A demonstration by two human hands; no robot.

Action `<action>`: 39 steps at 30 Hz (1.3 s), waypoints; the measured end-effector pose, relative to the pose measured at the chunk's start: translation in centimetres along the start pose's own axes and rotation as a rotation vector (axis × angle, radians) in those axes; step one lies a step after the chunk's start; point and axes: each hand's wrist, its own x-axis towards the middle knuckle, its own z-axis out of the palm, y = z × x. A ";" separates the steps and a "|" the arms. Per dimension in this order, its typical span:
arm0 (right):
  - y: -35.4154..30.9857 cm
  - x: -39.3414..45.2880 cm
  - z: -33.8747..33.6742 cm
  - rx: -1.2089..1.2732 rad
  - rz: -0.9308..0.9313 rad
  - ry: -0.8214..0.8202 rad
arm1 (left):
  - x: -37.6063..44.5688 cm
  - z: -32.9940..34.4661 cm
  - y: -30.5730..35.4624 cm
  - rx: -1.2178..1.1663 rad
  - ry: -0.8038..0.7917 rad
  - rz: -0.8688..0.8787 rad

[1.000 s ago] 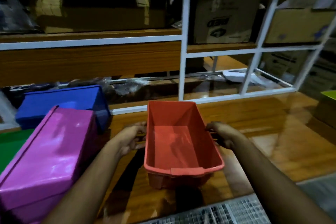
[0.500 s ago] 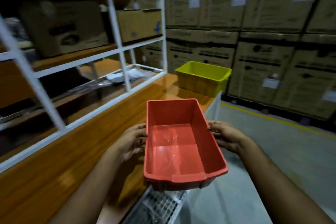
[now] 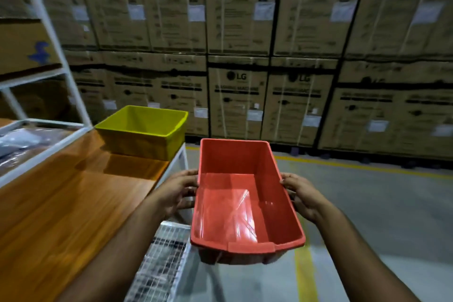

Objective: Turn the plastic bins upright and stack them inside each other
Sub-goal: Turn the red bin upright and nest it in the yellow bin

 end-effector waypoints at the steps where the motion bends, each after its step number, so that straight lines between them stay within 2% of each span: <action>1: -0.7 1.1 -0.9 0.015 -0.009 0.014 | 1.7 0.9 0.7 0.009 -0.011 0.003; 10: -7.3 16.1 -4.6 0.063 -0.097 0.048 | 18.3 2.5 6.6 0.014 -0.023 0.024; 18: -18.8 32.8 0.6 0.055 -0.223 -0.051 | 31.3 -3.1 17.8 -0.017 0.071 0.135; 23: -25.3 41.0 7.2 0.114 -0.243 -0.258 | 33.8 -8.5 23.4 -0.109 0.178 0.216; 27: -27.5 47.3 14.1 0.050 -0.249 -0.395 | 34.0 -13.7 25.5 -0.161 0.296 0.248; 33: -29.6 54.0 25.5 0.043 -0.166 -0.717 | 31.3 -19.2 27.6 -0.166 0.584 0.308; 39: -30.5 56.7 35.9 -0.061 -0.080 -1.016 | 27.5 -21.9 27.0 -0.300 0.870 0.351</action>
